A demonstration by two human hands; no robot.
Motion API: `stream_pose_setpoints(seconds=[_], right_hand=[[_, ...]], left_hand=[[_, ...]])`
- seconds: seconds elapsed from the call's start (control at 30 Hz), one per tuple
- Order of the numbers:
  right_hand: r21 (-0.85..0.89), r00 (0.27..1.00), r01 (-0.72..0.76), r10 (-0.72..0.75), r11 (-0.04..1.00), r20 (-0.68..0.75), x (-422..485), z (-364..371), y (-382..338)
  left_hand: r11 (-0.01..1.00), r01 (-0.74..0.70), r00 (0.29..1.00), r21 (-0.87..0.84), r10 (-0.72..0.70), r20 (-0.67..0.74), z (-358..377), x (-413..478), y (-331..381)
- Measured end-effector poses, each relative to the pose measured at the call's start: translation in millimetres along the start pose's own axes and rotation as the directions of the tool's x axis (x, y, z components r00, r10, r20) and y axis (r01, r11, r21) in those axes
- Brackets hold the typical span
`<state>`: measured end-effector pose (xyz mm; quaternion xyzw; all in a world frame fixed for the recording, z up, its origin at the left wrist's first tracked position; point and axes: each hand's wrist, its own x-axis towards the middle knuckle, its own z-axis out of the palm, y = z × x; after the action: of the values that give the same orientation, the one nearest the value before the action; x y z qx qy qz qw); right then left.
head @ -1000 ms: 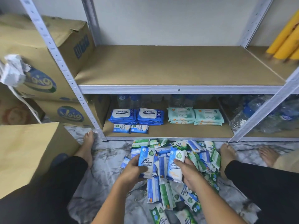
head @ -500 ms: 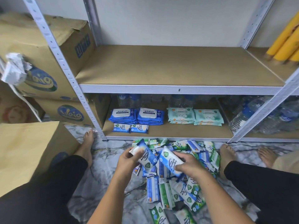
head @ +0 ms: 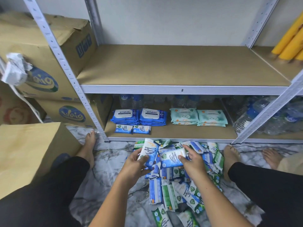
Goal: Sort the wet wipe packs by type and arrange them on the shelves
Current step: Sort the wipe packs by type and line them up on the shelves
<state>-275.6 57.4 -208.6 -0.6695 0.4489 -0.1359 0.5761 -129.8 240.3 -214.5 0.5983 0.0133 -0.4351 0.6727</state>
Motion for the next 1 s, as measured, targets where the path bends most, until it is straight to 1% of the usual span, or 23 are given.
stream_pose_setpoints(seconds=[0.1,0.23,0.33,0.47,0.53,0.6,0.7,0.77,0.83,0.9,0.97,1.0], right_hand=[[0.004,0.999,-0.041,0.041,0.999,-0.036,-1,-1,1],[0.009,0.994,-0.068,0.068,0.998,-0.085,-3,-2,11],[0.052,0.986,-0.117,0.122,0.992,-0.115,1,1,16],[0.193,0.972,-0.183,0.206,0.964,-0.109,10,11,16],[0.294,0.968,-0.192,0.230,0.937,-0.102,16,15,17],[0.377,0.956,-0.204,0.267,0.903,-0.122,26,22,16],[0.403,0.941,-0.216,0.300,0.889,-0.157,50,35,14],[0.392,0.934,-0.226,0.313,0.892,-0.175,72,45,14],[0.372,0.928,-0.230,0.318,0.899,-0.194,100,56,14],[0.359,0.926,-0.235,0.320,0.903,-0.199,131,68,13],[0.337,0.924,-0.243,0.323,0.909,-0.205,164,81,14],[0.315,0.924,-0.246,0.320,0.917,-0.209,181,88,17]], left_hand=[[0.995,0.047,0.998,0.086,-0.044,-0.035,-3,-1,-8],[0.984,0.090,0.991,0.153,-0.074,-0.110,-7,2,-15],[0.986,0.052,0.977,0.160,-0.017,-0.212,-12,8,-14],[0.975,-0.049,0.952,0.217,0.111,-0.285,-17,18,-12],[0.978,-0.067,0.934,0.198,0.131,-0.333,-23,30,-13],[0.985,-0.064,0.919,0.157,0.120,-0.376,-27,45,-11],[0.994,-0.045,0.905,0.101,0.084,-0.416,-32,75,-3],[0.993,-0.027,0.897,0.111,0.073,-0.437,-35,98,5],[0.972,-0.017,0.869,0.233,0.130,-0.477,-39,126,14],[0.928,-0.010,0.841,0.372,0.209,-0.499,-44,156,24],[0.908,0.013,0.824,0.419,0.227,-0.518,-48,189,33],[0.910,0.011,0.819,0.415,0.230,-0.526,-51,207,36]])
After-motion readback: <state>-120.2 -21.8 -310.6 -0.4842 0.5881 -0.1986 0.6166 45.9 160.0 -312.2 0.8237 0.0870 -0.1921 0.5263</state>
